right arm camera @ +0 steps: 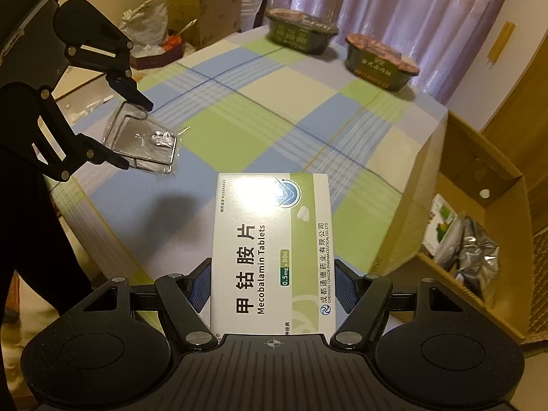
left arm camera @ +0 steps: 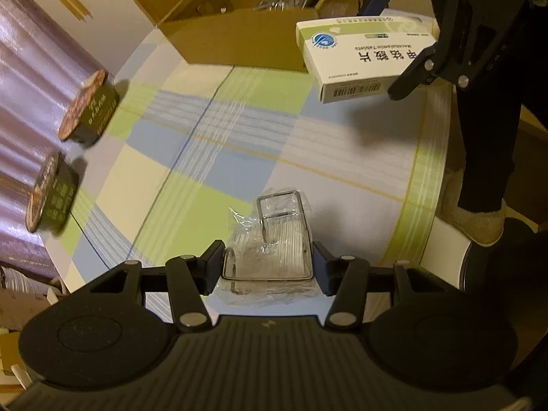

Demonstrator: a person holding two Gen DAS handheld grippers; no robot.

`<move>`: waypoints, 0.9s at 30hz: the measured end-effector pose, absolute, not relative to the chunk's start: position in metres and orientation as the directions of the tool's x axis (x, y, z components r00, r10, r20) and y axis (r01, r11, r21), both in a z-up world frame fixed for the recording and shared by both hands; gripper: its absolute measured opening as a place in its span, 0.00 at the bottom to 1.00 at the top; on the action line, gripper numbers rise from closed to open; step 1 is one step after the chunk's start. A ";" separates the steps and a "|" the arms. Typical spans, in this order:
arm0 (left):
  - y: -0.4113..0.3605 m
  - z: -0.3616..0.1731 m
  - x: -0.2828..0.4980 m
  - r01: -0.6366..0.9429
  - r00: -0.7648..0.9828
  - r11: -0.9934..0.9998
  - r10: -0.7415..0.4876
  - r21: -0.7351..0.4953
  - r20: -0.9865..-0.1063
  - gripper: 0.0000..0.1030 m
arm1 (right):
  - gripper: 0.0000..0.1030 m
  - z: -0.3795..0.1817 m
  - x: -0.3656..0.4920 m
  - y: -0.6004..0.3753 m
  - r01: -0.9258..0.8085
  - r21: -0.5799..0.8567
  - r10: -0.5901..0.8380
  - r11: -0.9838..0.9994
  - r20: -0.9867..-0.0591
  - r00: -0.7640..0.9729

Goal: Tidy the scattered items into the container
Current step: 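Carry the wire rack with the left gripper while the right gripper carries the medicine box over the box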

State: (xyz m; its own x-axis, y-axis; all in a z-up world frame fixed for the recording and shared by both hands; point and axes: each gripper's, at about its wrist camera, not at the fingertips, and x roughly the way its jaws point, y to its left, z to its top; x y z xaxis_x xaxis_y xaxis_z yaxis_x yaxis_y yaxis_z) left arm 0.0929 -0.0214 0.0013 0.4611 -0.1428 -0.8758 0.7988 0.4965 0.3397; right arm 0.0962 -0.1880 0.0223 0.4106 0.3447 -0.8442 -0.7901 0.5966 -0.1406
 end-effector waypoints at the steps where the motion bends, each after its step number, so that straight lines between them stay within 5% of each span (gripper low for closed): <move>1: -0.025 0.004 0.093 0.800 0.464 0.493 -0.148 0.342 -0.873 0.47 | 0.71 0.025 0.096 -0.191 -0.790 -0.148 0.344 0.595 -0.842 0.417; 27: -0.172 0.068 0.149 0.832 0.508 0.409 -0.296 0.374 -0.809 0.47 | 0.71 0.082 0.152 -0.313 -0.699 -0.345 0.221 0.626 -0.781 0.584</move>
State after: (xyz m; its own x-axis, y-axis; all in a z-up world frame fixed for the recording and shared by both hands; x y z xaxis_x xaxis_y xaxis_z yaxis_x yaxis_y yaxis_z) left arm 0.1491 -0.1718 0.0682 0.5085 -0.2961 -0.8086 0.8324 0.4093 0.3736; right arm 0.1523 -0.3127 0.0822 0.5841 0.2214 -0.7809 -0.6989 0.6265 -0.3451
